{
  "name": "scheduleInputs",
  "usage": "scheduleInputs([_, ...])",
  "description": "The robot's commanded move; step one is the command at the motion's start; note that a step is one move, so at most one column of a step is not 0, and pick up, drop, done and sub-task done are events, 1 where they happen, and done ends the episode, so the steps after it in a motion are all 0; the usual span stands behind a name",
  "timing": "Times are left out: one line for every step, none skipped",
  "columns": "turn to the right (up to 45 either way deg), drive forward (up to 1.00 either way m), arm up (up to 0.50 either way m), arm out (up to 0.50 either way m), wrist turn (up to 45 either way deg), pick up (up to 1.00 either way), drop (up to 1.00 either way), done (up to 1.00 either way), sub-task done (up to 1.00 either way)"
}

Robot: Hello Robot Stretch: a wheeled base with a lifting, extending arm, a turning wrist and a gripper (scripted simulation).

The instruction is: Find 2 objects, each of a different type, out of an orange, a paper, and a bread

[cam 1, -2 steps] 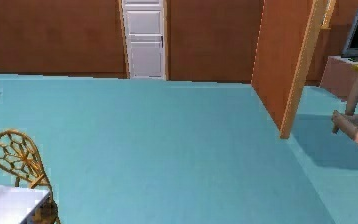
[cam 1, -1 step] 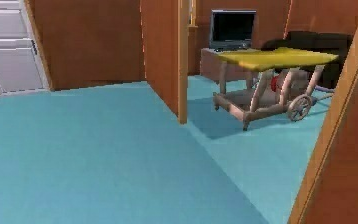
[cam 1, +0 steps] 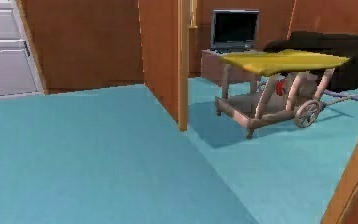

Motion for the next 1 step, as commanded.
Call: scheduleInputs([45.0,0.0,0.0,0.0,0.0,0.0,0.0,0.0,0.0])
